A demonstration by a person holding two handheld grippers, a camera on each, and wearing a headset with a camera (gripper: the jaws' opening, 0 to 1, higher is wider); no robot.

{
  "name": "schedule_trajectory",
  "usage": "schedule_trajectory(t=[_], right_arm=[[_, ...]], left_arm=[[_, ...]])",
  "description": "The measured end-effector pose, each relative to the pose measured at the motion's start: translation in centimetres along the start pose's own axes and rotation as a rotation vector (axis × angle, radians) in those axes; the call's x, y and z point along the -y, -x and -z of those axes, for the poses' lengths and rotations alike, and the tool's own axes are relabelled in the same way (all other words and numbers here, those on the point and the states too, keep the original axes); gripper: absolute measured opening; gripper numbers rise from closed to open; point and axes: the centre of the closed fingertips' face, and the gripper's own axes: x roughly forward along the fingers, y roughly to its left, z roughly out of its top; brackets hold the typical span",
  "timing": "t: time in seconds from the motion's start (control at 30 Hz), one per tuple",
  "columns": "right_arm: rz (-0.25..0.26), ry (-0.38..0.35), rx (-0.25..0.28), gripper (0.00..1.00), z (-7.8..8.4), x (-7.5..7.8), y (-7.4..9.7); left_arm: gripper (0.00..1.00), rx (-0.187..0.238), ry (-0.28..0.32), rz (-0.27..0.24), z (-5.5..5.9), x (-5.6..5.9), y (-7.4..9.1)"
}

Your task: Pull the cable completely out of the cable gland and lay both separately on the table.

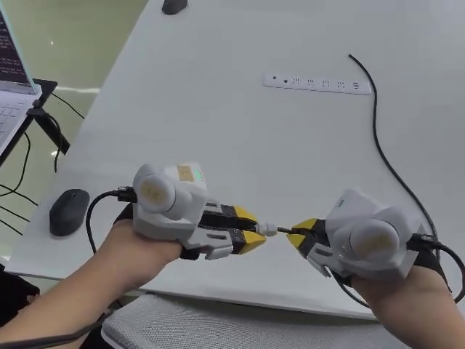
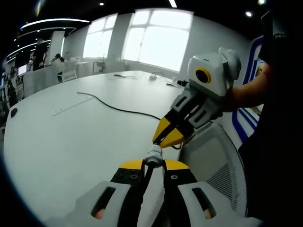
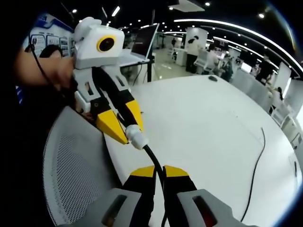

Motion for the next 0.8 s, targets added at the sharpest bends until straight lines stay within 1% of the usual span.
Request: schedule_trajectory(t=[0.23,0.27,0.3,0.43,0.5,0.57,0.63,0.73,0.8], right_arm=[[0.034,-0.092,-0.009,0.0,1.5,1.4,0.2],[0.026,-0.138,-0.011,0.0,1.8,1.4,0.2],[0.025,-0.165,-0.005,0.0,1.9,1.4,0.2],[0.047,-0.243,-0.008,0.0,2.8,2.3,0.3],[0.06,-0.271,-0.017,0.0,3.5,2.6,0.3],[0.079,-0.305,-0.012,0.0,3.8,2.9,0.3],[0.088,-0.324,-0.021,0.0,4.4,3.1,0.2],[0.096,-0.405,-0.03,0.0,5.2,3.1,0.0],[0.109,-0.466,-0.018,0.0,5.6,3.3,-0.1]], left_arm=[[0.15,0.008,0.007,-0.005,-0.1,-0.4,0.2],[0.15,0.008,0.008,-0.006,-0.1,-0.4,0.2],[0.15,0.008,0.007,-0.006,-0.1,-0.4,0.2],[0.15,0.01,0.008,-0.007,-0.1,-0.4,0.2],[0.15,0.008,0.007,-0.007,-0.1,-0.5,0.2],[0.15,0.012,0.009,-0.007,-0.2,-0.5,0.2],[0.15,0.01,0.008,-0.008,-0.2,-0.5,0.2],[0.15,0.009,0.007,-0.01,-0.1,-0.6,0.1],[0.15,0.012,0.015,-0.011,-0.2,-0.6,0.2]])
